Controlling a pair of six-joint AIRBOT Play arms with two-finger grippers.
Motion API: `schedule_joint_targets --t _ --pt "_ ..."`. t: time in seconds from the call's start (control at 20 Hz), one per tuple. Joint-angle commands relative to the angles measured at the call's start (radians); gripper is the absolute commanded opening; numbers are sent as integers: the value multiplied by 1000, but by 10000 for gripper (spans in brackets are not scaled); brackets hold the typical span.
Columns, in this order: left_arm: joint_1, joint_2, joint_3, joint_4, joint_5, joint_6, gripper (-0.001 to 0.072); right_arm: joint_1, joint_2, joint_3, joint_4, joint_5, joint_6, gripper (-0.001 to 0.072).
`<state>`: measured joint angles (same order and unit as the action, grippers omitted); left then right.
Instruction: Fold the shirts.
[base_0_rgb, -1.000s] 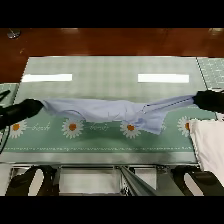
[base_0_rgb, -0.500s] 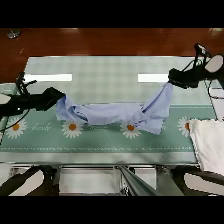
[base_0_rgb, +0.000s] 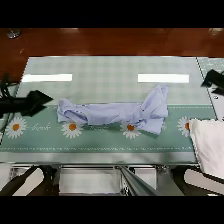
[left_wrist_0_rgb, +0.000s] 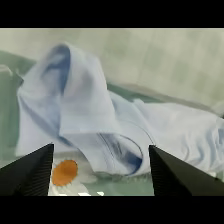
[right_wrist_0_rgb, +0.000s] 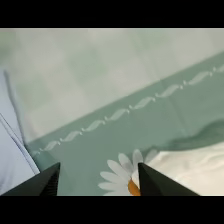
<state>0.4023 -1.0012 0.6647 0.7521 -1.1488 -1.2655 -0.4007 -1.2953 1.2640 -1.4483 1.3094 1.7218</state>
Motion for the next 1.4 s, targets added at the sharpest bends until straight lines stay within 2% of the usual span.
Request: schedule_joint_targets --t 0.0,0.1,0.2,0.4,0.55,0.75,0.8,0.85,0.9,0.95,1.15,1.35 --pt "-116 68 -291 -236 9 93 702 -90 112 -301 97 -118 -43 565" --pt "-275 66 -382 -304 141 94 701 -74 154 -429 220 -198 -112 566" --pt "-437 63 -396 -369 294 90 701 -55 169 -482 312 -220 -152 565" --pt "-703 12 -383 -555 583 91 701 14 169 -485 330 -217 -179 566" --pt "-797 -58 -337 -560 646 90 700 56 169 -485 328 -227 -179 565" --pt "-839 -175 -246 -562 661 73 696 80 169 -485 336 -248 -178 565" --pt "-838 -197 -221 -562 661 76 667 80 169 -485 336 -246 -179 566" --pt "-827 -212 -196 -562 657 74 511 80 169 -485 329 -243 -179 566" --pt "-813 -217 -173 -561 639 80 184 80 169 -485 323 -237 -179 565" --pt "-802 -217 -153 -560 629 95 26 80 169 -485 313 -230 -179 565" --pt "-727 -214 -81 -550 531 156 22 80 169 -514 256 -193 -180 565" --pt "-663 -211 -32 -550 465 181 22 80 165 -614 339 -206 -212 565"
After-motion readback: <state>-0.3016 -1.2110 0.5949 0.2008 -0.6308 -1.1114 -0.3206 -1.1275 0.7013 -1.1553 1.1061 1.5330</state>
